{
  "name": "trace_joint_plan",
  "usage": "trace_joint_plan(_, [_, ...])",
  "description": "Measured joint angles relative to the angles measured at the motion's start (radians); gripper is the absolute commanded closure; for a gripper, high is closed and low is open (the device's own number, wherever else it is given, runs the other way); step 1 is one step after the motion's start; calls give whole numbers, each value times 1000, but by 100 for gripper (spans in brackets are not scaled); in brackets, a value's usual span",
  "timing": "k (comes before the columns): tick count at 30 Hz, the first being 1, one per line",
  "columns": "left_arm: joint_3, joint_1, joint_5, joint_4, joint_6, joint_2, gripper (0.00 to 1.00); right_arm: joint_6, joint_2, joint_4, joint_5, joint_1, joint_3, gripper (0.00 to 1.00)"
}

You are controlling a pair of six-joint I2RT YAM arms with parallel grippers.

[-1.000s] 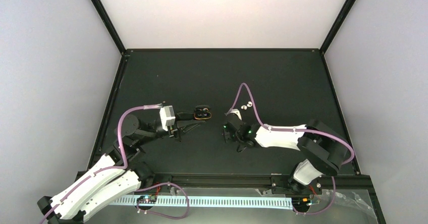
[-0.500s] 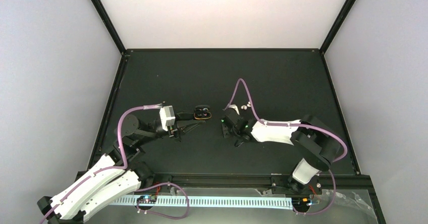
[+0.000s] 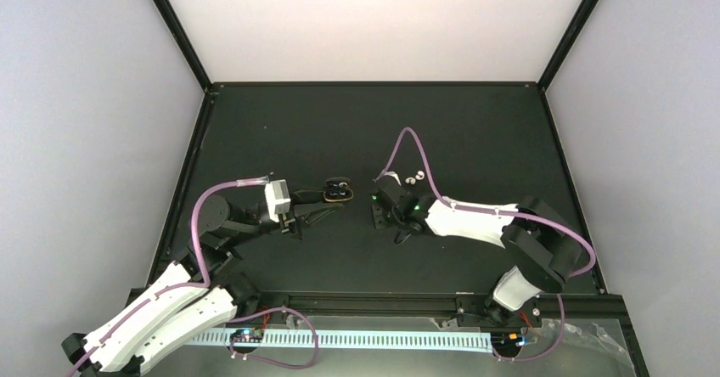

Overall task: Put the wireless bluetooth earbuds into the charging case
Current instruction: Adjust the earbud at the center of the board, then pick up the earbud from the center of the board.

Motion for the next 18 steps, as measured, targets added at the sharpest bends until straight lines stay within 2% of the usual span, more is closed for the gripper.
trace_joint_plan(9, [0,0,-5,0,0,-29,98,2,105,-182,-16,0,227,62])
trace_joint_plan(18, [0,0,-10,0,0,-55,98,18,219,-301,11,0,316,63])
